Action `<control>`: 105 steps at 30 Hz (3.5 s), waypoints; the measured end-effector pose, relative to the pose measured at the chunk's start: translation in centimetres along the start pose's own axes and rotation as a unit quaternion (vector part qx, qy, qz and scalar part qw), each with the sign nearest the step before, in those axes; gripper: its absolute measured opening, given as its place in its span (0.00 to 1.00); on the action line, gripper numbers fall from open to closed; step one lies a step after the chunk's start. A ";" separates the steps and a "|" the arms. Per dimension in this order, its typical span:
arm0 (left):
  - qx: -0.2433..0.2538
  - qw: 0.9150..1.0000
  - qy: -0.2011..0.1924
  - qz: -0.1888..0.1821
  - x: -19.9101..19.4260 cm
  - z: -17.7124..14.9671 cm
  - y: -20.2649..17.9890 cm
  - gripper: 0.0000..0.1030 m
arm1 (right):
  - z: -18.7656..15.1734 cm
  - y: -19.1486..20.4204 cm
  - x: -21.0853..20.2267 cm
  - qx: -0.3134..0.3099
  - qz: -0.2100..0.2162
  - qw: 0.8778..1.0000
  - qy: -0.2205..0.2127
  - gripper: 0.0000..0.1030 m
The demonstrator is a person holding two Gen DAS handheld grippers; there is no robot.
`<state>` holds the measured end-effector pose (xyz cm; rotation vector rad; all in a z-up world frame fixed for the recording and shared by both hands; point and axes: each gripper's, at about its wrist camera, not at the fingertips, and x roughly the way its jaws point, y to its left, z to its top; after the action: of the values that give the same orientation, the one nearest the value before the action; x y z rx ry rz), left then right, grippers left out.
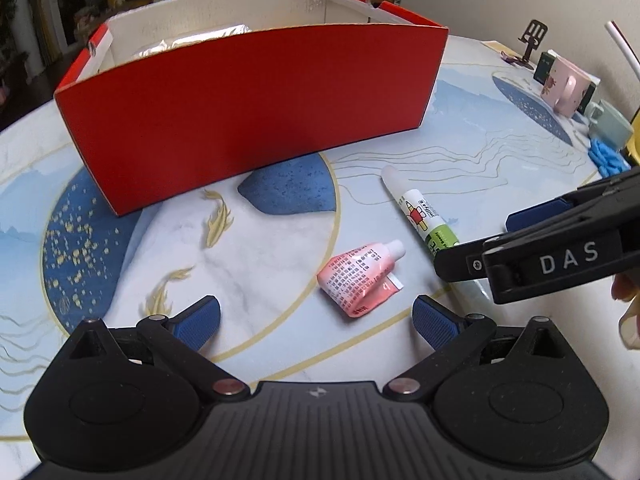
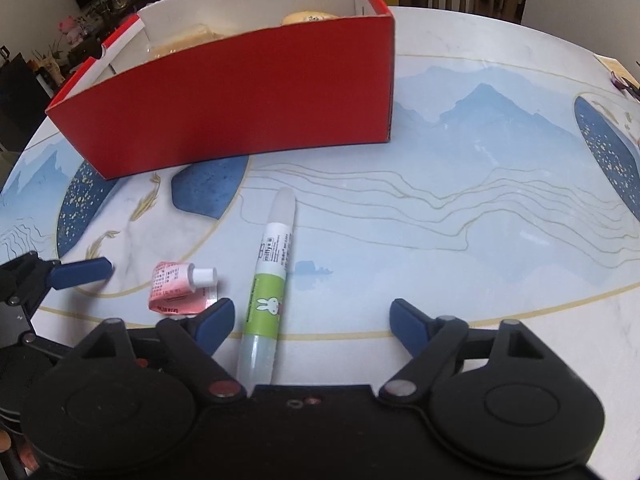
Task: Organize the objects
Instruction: 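Grasp the pink tube with left tool while right tool grasps green glue stick, then carry the pink tube and glue stick with both tools into the red box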
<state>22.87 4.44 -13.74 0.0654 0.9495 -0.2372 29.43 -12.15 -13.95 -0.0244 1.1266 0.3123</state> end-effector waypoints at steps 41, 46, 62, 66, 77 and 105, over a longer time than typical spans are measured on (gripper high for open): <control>-0.022 0.999 0.000 -0.046 -2.1 1.4 0.2 0.26 | -1.1 -0.9 -4.1 -0.037 0.015 0.998 -0.051 0.16; -0.030 0.999 -0.003 -0.034 -3.0 1.2 0.3 0.25 | -1.9 -0.9 -5.4 -0.026 0.037 0.997 -0.056 0.16; -0.093 0.994 -0.043 -0.049 -8.6 3.0 1.1 0.25 | -1.2 0.0 -10.3 -0.028 0.074 0.993 -0.090 0.16; -0.087 0.993 -0.067 -0.046 -9.9 4.3 1.1 0.25 | 0.0 0.4 -11.3 -0.037 0.074 0.991 -0.103 0.16; -0.065 0.991 -0.108 -0.034 -11.4 8.4 2.1 0.25 | 4.6 1.7 -13.0 -0.073 0.062 0.985 -0.145 0.16; 0.008 0.995 -0.101 0.012 -2.9 18.1 4.1 0.25 | 17.7 2.3 -4.9 -0.070 0.011 0.988 -0.139 0.16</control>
<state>36.64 6.03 -1.04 0.0657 0.7446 -0.2241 42.55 -8.00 -1.63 -0.0900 0.8265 0.4024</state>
